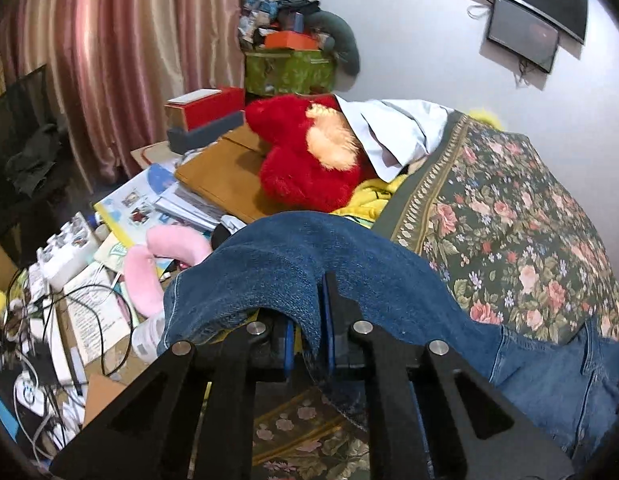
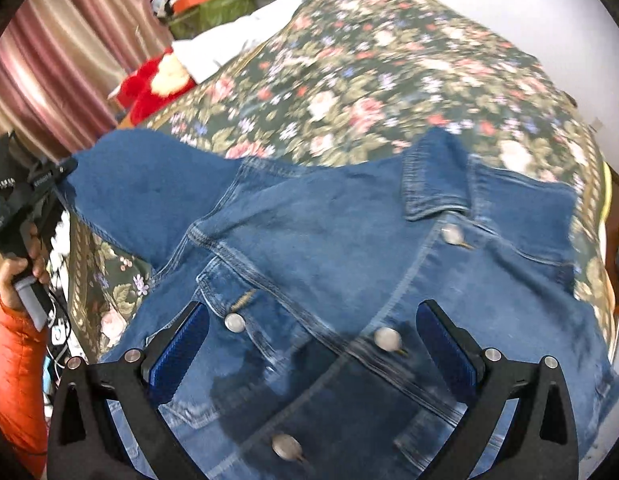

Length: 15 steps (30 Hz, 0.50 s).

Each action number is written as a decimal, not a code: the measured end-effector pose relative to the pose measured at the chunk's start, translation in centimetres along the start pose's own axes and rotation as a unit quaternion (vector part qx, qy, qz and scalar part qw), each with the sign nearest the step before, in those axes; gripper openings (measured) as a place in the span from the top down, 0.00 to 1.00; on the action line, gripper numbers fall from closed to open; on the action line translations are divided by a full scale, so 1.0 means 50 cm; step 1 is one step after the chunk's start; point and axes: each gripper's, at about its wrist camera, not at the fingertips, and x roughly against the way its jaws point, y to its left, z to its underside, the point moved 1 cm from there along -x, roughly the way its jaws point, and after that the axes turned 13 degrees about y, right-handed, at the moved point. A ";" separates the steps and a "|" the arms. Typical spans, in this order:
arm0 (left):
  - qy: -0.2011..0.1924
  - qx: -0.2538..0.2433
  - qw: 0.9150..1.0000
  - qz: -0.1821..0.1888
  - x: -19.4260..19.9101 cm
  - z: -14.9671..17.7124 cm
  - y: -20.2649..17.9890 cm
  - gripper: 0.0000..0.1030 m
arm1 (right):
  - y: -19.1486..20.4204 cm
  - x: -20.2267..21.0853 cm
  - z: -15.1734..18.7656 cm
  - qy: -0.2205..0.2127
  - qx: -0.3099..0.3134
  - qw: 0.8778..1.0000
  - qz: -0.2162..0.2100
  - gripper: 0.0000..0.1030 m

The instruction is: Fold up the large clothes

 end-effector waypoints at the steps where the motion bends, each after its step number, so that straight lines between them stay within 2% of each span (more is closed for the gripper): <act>1: -0.004 0.002 1.000 -0.007 0.005 0.008 -0.003 0.89 | -0.012 0.005 0.005 -0.004 -0.005 1.000 -0.001 0.00; 6: -0.031 0.002 0.999 -0.030 0.034 0.061 -0.003 0.89 | -0.056 0.014 0.039 -0.008 -0.027 0.999 -0.014 0.00; 12: -0.031 -0.008 0.999 -0.033 0.057 0.101 0.017 0.89 | -0.076 0.009 0.067 -0.004 -0.035 0.999 -0.022 0.00; 14: -0.051 -0.021 0.997 -0.044 0.078 0.112 0.008 0.89 | -0.078 0.005 0.071 0.000 -0.039 0.999 -0.030 0.00; 15: -0.081 -0.038 0.994 -0.058 0.104 0.119 -0.006 0.89 | -0.077 0.002 0.072 0.002 -0.041 0.999 -0.035 0.00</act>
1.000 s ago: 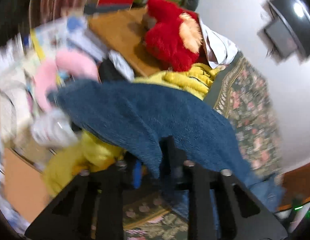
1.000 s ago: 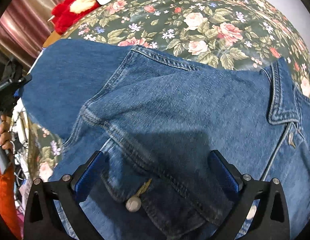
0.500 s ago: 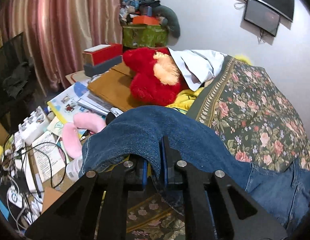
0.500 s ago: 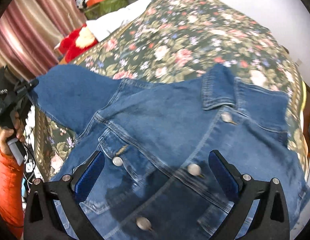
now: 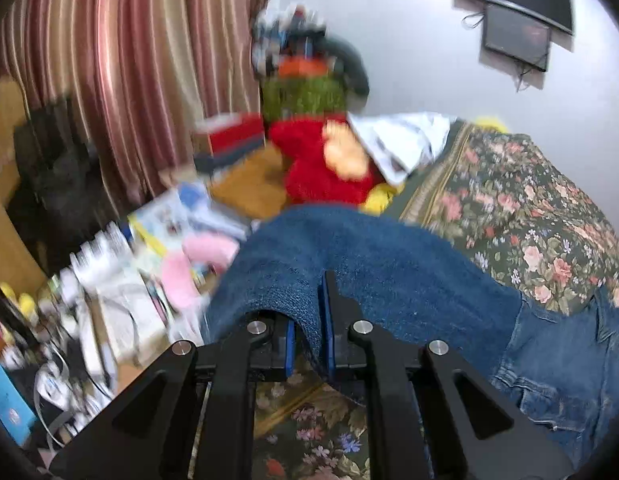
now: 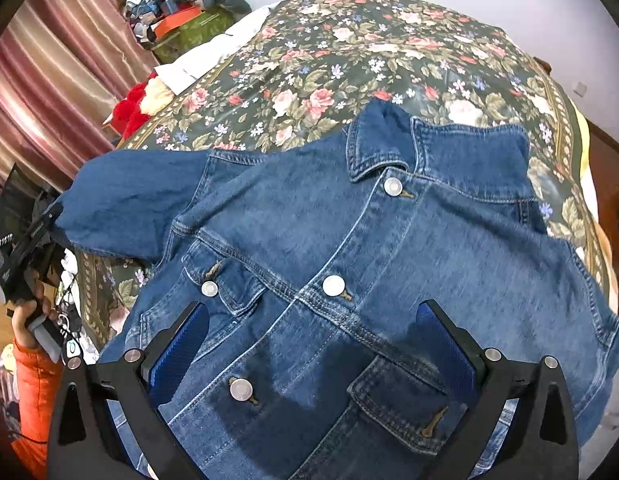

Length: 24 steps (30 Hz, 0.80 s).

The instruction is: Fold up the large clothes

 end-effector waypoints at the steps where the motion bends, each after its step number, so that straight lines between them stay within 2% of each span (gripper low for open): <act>1: -0.019 -0.010 1.000 -0.005 0.019 -0.001 -0.009 0.89 | 0.001 -0.001 -0.001 0.002 -0.001 1.000 -0.004 0.00; 5: -0.077 -0.073 0.994 0.003 0.086 -0.018 -0.078 0.90 | 0.014 -0.008 -0.002 0.006 0.002 1.000 -0.011 0.00; 8: -0.111 -0.132 0.985 0.030 0.131 -0.016 -0.152 0.90 | 0.022 0.000 0.003 -0.002 0.005 1.000 -0.017 0.00; 11: -0.114 -0.182 0.972 0.091 0.165 0.001 -0.233 0.90 | 0.023 0.015 0.010 -0.013 0.005 1.000 -0.014 0.00; 12: -0.103 -0.201 0.966 0.126 0.171 0.007 -0.270 0.90 | 0.019 0.024 0.014 -0.018 0.003 1.000 -0.010 0.00; 14: -0.079 -0.226 0.956 0.171 0.170 0.019 -0.316 0.90 | 0.009 0.040 0.023 -0.026 -0.002 1.000 -0.005 0.00; 15: -0.054 -0.245 0.946 0.205 0.163 0.030 -0.352 0.90 | 0.004 0.047 0.029 -0.029 -0.005 1.000 -0.003 0.00; 17: -0.013 -0.271 0.931 0.242 0.147 0.054 -0.400 0.90 | -0.011 0.063 0.042 -0.037 -0.011 0.999 0.003 0.00; 18: 0.020 -0.293 0.919 0.265 0.133 0.074 -0.433 0.90 | -0.020 0.073 0.050 -0.041 -0.015 0.999 0.008 0.00; 21: 0.080 -0.336 0.891 0.293 0.108 0.133 -0.487 0.90 | -0.044 0.094 0.077 -0.050 -0.024 0.998 0.026 0.00; 24: 0.129 -0.370 0.871 0.298 0.081 0.192 -0.530 0.90 | -0.058 0.102 0.097 -0.052 -0.029 0.998 0.038 0.00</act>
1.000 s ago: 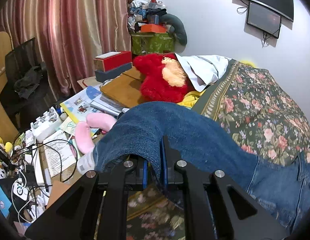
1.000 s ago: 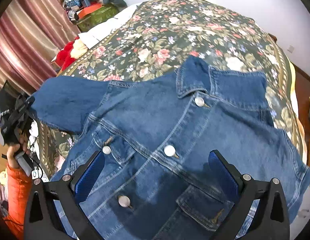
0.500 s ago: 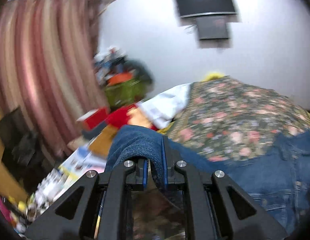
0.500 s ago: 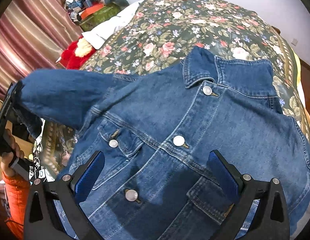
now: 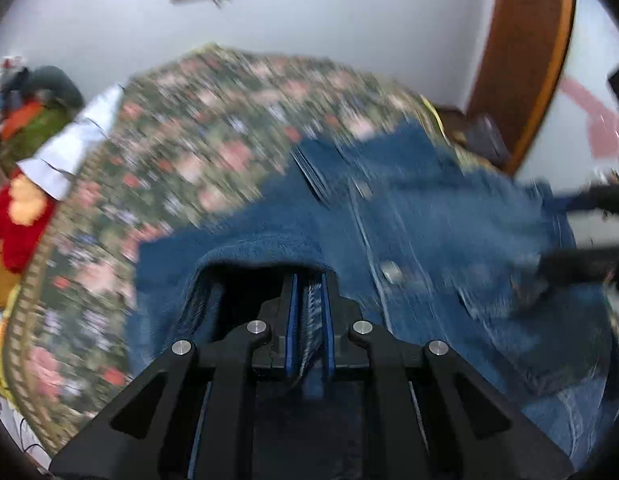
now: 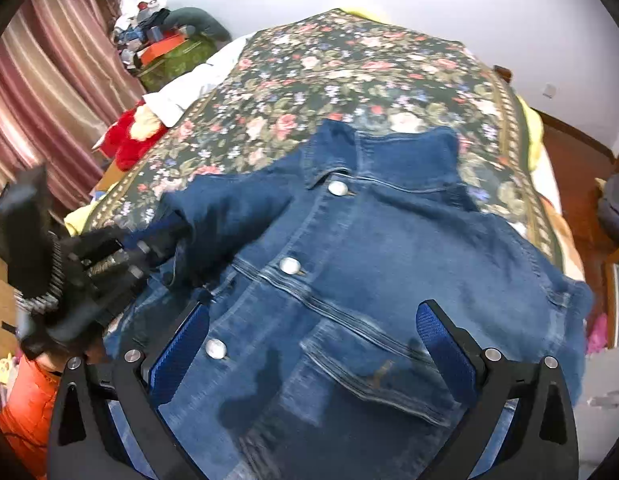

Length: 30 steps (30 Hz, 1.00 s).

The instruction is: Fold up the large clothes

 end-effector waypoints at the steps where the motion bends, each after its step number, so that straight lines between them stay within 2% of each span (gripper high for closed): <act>1: 0.013 -0.003 1.000 0.010 -0.009 0.010 -0.006 0.89 | -0.003 0.001 0.006 0.001 -0.001 1.000 0.003 0.00; 3: 0.038 -0.007 0.999 0.025 -0.018 0.022 -0.015 0.89 | -0.007 0.002 0.012 0.002 -0.001 1.000 0.005 0.00; 6: 0.035 0.002 0.999 0.022 0.019 0.042 0.007 0.76 | 0.004 0.002 0.015 0.001 0.005 1.000 0.005 0.00; 8: 0.018 0.017 1.000 0.017 0.049 0.048 0.034 0.56 | 0.022 0.003 0.010 -0.002 0.015 1.000 0.002 0.00; 10: -0.011 0.047 0.999 0.012 0.094 0.062 0.079 0.45 | 0.046 0.005 0.001 -0.004 0.025 1.000 0.001 0.00; 14: -0.042 0.091 0.994 -0.045 0.158 0.086 0.173 0.42 | 0.117 0.002 -0.026 -0.011 0.062 0.998 -0.004 0.00; 15: -0.049 0.108 0.991 -0.066 0.173 0.098 0.205 0.40 | 0.142 -0.002 -0.035 -0.012 0.076 0.997 -0.004 0.00; 18: -0.055 0.151 0.982 -0.099 0.195 0.136 0.282 0.37 | 0.225 -0.027 -0.058 -0.010 0.127 0.992 0.006 0.00; 23: -0.044 0.203 0.972 -0.114 0.201 0.209 0.370 0.37 | 0.348 -0.099 -0.086 0.005 0.227 0.972 0.063 0.00; 25: -0.030 0.213 0.970 -0.110 0.187 0.241 0.392 0.37 | 0.389 -0.134 -0.094 0.017 0.260 0.962 0.078 0.00; 28: -0.017 0.214 0.970 -0.113 0.167 0.271 0.400 0.37 | 0.442 -0.192 -0.102 0.045 0.306 0.948 0.078 0.00; 30: -0.009 0.219 0.970 -0.102 0.152 0.288 0.406 0.37 | 0.467 -0.237 -0.105 0.056 0.331 0.936 0.108 0.00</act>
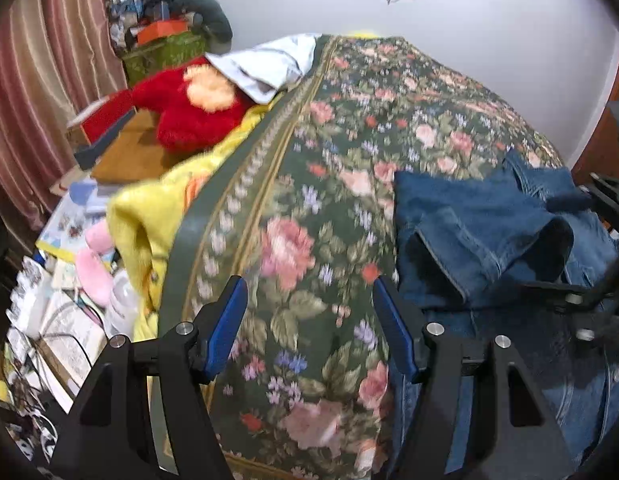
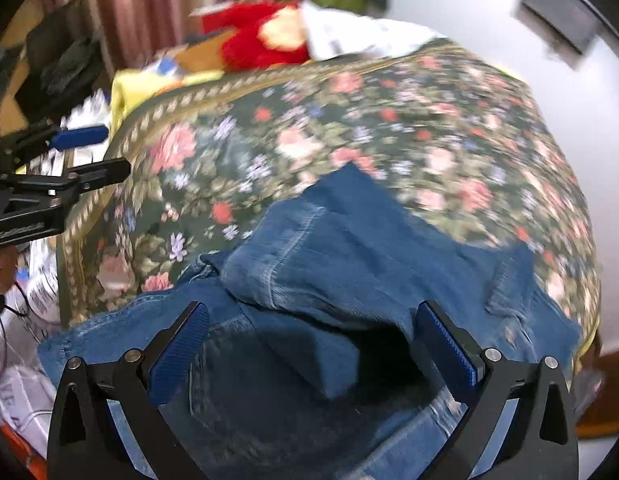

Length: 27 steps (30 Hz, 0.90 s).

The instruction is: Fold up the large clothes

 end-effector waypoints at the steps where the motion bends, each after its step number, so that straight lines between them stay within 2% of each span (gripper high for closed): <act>1: 0.008 0.006 1.000 0.009 -0.009 0.008 0.007 0.37 | 0.008 -0.016 -0.009 0.010 0.010 1.000 0.008 0.00; 4: 0.030 0.020 0.999 0.025 -0.032 0.025 0.020 0.37 | 0.021 -0.086 -0.037 0.060 0.026 0.998 0.021 0.00; 6: 0.040 0.027 0.998 0.026 -0.048 0.033 0.027 0.37 | 0.020 -0.122 -0.049 0.077 0.020 0.997 0.012 0.00; 9: 0.051 0.034 0.998 0.033 -0.064 0.043 0.035 0.37 | 0.002 -0.143 -0.057 0.078 -0.014 0.997 -0.008 0.01; 10: 0.054 0.037 0.997 0.036 -0.067 0.046 0.038 0.37 | -0.008 -0.142 -0.059 0.071 -0.028 0.997 -0.014 0.07; 11: 0.055 0.039 0.997 0.038 -0.070 0.047 0.039 0.37 | -0.016 -0.138 -0.060 0.063 -0.038 0.997 -0.019 0.18; 12: 0.058 0.041 0.997 0.040 -0.074 0.047 0.040 0.37 | -0.020 -0.134 -0.061 0.055 -0.048 0.997 -0.017 0.25; 14: 0.060 0.042 0.996 0.041 -0.076 0.046 0.041 0.37 | -0.038 -0.117 -0.062 0.030 -0.080 0.996 -0.019 0.53; 17: 0.059 0.043 0.996 0.045 -0.074 0.037 0.034 0.37 | -0.076 -0.080 -0.058 -0.017 -0.130 0.991 -0.034 0.78; 20: 0.050 0.034 0.997 0.052 -0.062 0.022 0.016 0.37 | -0.119 -0.032 -0.047 -0.061 -0.180 0.981 -0.042 0.83; 23: 0.040 0.010 0.998 0.049 -0.048 0.000 -0.017 0.37 | -0.159 0.016 -0.031 -0.088 -0.197 0.975 -0.051 0.84; 27: 0.032 -0.022 0.998 0.046 -0.038 -0.030 -0.067 0.37 | -0.213 0.097 0.032 -0.133 -0.234 0.962 -0.056 0.85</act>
